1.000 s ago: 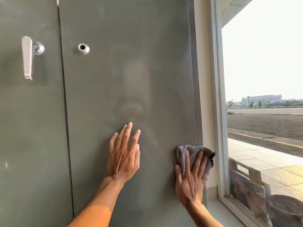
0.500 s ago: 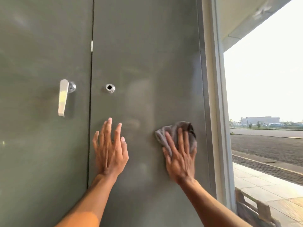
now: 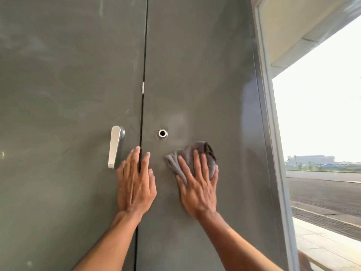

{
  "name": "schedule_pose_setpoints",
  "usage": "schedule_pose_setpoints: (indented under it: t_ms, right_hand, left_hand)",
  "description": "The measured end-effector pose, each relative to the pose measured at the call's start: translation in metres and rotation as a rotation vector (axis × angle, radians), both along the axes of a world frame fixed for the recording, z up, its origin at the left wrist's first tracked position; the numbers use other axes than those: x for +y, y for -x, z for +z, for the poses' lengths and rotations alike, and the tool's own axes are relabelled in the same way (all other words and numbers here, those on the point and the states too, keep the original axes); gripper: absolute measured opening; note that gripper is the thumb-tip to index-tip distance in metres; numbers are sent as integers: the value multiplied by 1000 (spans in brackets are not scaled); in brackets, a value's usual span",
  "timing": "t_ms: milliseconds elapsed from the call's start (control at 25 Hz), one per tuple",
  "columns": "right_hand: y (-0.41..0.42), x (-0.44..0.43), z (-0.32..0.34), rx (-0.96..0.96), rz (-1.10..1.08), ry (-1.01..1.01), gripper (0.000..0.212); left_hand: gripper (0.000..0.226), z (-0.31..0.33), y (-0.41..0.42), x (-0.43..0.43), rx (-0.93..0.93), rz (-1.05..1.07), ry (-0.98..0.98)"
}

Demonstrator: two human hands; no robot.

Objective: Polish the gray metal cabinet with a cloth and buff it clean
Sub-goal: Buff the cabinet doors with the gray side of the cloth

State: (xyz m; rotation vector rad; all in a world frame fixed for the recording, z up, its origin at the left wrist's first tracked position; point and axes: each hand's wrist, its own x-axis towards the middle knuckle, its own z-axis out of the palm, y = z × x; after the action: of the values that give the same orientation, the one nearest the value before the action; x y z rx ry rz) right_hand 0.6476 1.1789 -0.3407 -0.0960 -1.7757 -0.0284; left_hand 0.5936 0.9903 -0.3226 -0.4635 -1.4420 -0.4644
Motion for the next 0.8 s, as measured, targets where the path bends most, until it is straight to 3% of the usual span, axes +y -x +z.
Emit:
schedule_pose_setpoints:
  t_ms: [160, 240, 320, 400, 480, 560, 600, 680, 760, 800]
  right_hand:
    - [-22, 86, 43, 49, -3, 756, 57]
    - [-24, 97, 101, 74, 48, 909, 58]
    - [-21, 73, 147, 49, 57, 794, 59]
    - [-13, 38, 155, 16, 50, 487, 60]
    - [-9, 20, 124, -32, 31, 124, 59]
    - [-10, 45, 86, -29, -5, -20, 58]
    - [-14, 69, 76, -2, -17, 67, 58]
    - [-23, 113, 80, 60, -27, 478, 58]
    - [-30, 134, 119, 86, 25, 879, 58]
    - [-30, 129, 146, 94, 39, 969, 59]
  left_hand:
    - [46, 25, -2, 20, 40, -44, 107]
    - [47, 45, -6, 32, 48, -65, 83]
    - [46, 61, -7, 39, 43, -74, 59]
    - [44, 70, -6, 42, 44, -50, 37]
    - [43, 73, -5, 44, 31, -30, 0]
    - [42, 72, -5, 46, 35, -30, -1]
    - [42, 72, -6, 45, 36, -31, 10]
    - [39, 78, -4, 36, 40, -21, 31]
    - [38, 88, 0, 23, 57, -15, 41]
    - [39, 93, 2, 20, 69, -12, 51]
